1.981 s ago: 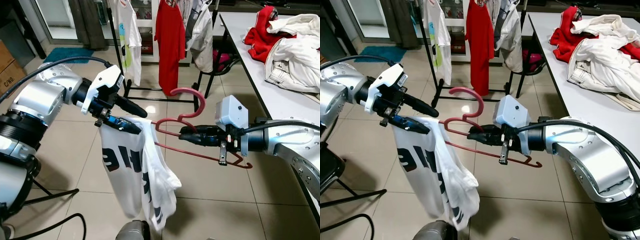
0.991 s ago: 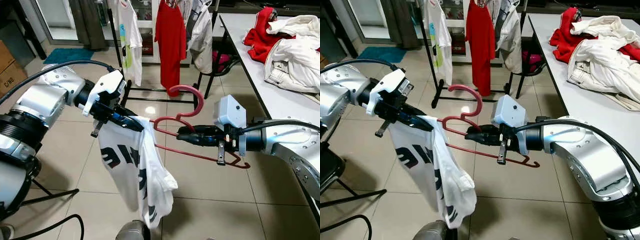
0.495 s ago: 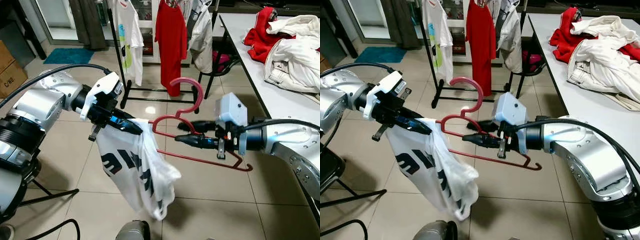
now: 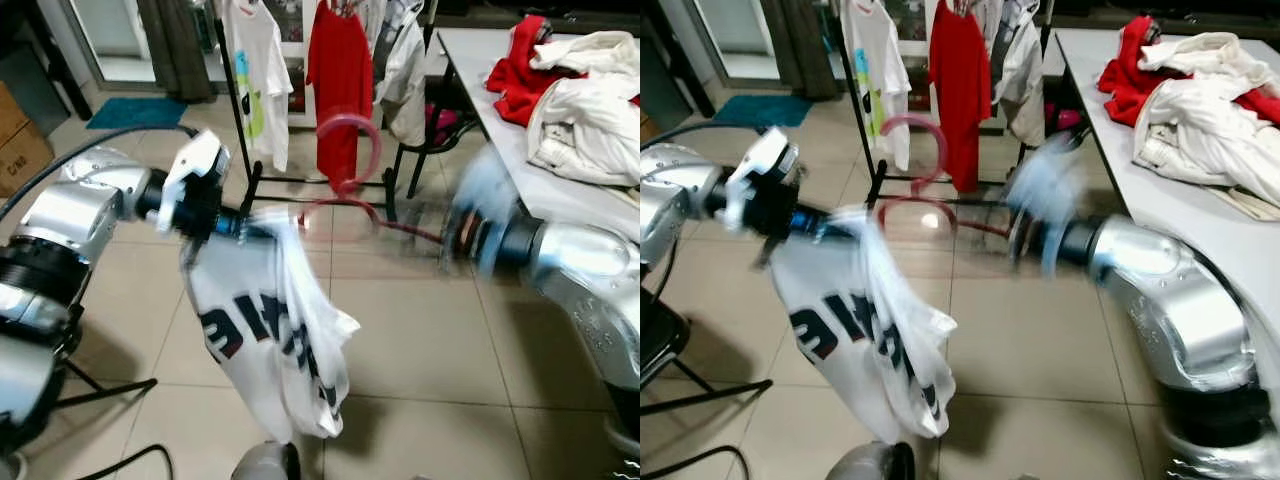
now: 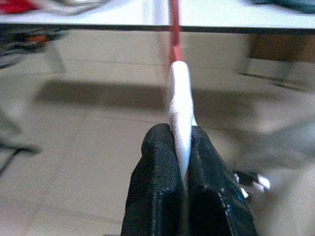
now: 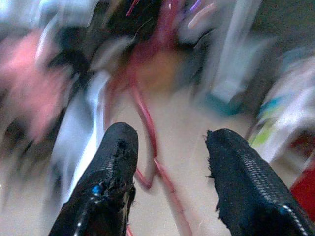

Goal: Hang hanger

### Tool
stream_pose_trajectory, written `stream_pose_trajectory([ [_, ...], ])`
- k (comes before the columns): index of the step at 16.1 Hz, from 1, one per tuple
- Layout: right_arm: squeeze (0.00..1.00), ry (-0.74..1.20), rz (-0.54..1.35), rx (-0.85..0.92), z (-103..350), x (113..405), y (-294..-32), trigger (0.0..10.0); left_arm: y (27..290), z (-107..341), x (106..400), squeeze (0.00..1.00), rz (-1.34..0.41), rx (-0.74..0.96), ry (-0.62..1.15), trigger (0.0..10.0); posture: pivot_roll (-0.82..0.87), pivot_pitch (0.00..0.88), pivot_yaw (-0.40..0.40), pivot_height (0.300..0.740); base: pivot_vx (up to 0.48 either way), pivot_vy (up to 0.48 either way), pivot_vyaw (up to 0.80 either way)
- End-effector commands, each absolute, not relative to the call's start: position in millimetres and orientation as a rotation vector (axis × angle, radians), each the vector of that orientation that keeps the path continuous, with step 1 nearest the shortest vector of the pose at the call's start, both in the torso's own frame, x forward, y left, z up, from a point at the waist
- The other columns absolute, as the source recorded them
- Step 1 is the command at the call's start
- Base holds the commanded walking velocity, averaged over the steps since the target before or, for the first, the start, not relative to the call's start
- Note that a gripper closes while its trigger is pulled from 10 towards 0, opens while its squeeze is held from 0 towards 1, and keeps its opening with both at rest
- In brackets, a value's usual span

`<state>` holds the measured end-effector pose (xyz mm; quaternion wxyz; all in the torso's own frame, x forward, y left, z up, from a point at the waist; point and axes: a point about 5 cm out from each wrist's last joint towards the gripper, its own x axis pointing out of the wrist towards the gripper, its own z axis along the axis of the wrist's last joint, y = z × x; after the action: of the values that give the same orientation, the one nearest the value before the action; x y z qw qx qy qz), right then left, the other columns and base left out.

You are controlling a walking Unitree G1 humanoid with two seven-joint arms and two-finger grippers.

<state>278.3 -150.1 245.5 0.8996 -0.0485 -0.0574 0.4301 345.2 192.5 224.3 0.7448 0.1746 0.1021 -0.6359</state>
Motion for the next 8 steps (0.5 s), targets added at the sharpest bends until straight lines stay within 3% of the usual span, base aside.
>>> stream_pose_trajectory([
  [1, 1.0, -0.176, 0.852, -0.031, 254.0, 275.5, -158.7, 10.0, 197.0, 236.4, 352.9, 0.0, -1.28, 0.391, 0.16, 0.0, 0.07, 0.049, 0.067, 0.74, 0.0, 0.0, 0.0],
  [3, 1.0, -0.174, 0.974, -0.006, 249.6, 261.0, -143.7, 10.0, 193.9, 240.5, 354.0, 0.0, -1.281, 0.348, 0.127, 0.0, 0.07, 0.049, 0.07, 0.74, 0.0, 0.0, 0.0],
  [4, 1.0, -0.132, 1.087, 0.0, 236.6, 248.3, -117.4, 10.0, 188.2, 249.6, 354.7, 0.0, -1.313, 0.295, 0.08, 0.0, 0.07, 0.05, 0.073, 0.74, 0.0, 0.0, 0.0],
  [8, 1.0, -0.049, 1.065, -0.036, 216.3, 249.9, -92.0, 10.0, 183.1, 262.7, 351.2, 0.0, -1.386, 0.217, 0.027, 0.0, 0.07, 0.051, 0.077, 0.74, 0.0, 0.0, 0.0],
])
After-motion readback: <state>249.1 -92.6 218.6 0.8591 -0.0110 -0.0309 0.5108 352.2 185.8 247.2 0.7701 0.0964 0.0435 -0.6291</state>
